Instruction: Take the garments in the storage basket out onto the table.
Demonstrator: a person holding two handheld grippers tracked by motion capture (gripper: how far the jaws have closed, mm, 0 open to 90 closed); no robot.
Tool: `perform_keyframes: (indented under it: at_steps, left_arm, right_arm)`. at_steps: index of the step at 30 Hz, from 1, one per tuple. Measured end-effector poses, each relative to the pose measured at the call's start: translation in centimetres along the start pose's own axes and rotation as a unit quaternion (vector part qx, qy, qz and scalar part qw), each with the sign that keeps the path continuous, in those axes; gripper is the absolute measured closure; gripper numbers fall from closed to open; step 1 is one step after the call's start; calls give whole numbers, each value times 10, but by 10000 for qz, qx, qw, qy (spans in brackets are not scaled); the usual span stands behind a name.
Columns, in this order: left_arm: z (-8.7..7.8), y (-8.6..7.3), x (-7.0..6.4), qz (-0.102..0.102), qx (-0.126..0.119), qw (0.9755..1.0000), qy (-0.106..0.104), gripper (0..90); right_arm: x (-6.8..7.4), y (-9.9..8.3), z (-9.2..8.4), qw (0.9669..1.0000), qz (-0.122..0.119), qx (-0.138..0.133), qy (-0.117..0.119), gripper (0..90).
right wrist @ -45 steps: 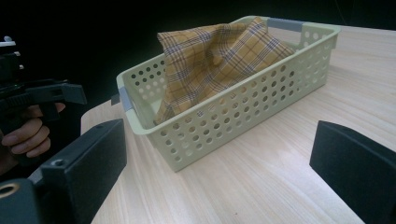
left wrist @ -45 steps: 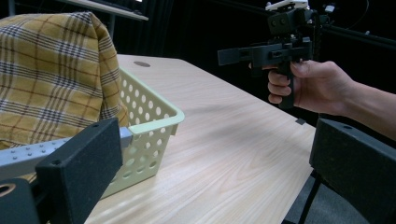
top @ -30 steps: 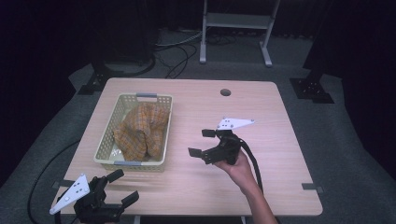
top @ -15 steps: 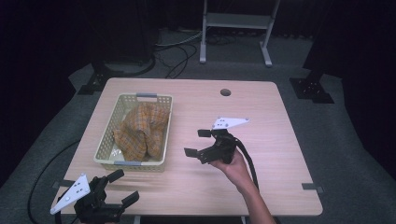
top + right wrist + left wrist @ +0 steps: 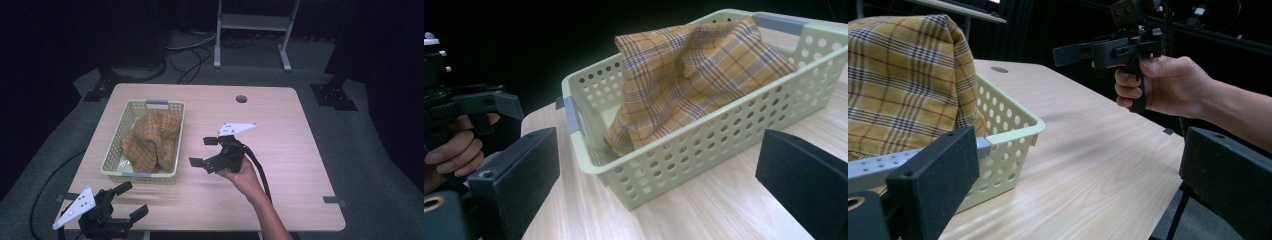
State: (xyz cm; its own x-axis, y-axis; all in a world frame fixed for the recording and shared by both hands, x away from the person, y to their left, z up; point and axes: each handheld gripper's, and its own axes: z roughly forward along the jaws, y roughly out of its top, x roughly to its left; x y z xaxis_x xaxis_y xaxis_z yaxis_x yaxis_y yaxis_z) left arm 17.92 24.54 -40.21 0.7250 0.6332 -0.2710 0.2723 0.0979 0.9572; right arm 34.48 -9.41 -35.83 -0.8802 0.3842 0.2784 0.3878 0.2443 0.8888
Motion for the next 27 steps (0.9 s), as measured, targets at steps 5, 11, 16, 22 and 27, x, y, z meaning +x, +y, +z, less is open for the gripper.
perform_keyframes:
  at_steps: [5, 11, 16, 22, 27]
  left_arm:
    - [1, 0, -1, 12, 16, 10000, -16, 26]
    - [0, 0, 0, 5, 19, 10000, -5, 26]
    - [0, 0, 0, 5, 14, 10000, -4, 27]
    - [1, 0, 0, 10, 16, 10000, -9, 26]
    - [0, 0, 0, -2, -2, 10000, -3, 26]
  right_arm:
    - [1, 1, 6, 10000, 10, 48, 42, 37]
    - [3, 4, 12, 9999, -26, 82, 108, 37]
    - [4, 6, 16, 9998, -63, 93, 156, 37]
    - [7, 10, 23, 9996, -88, 128, 227, 37]
    - [8, 13, 28, 9994, -154, 164, 261, 37]
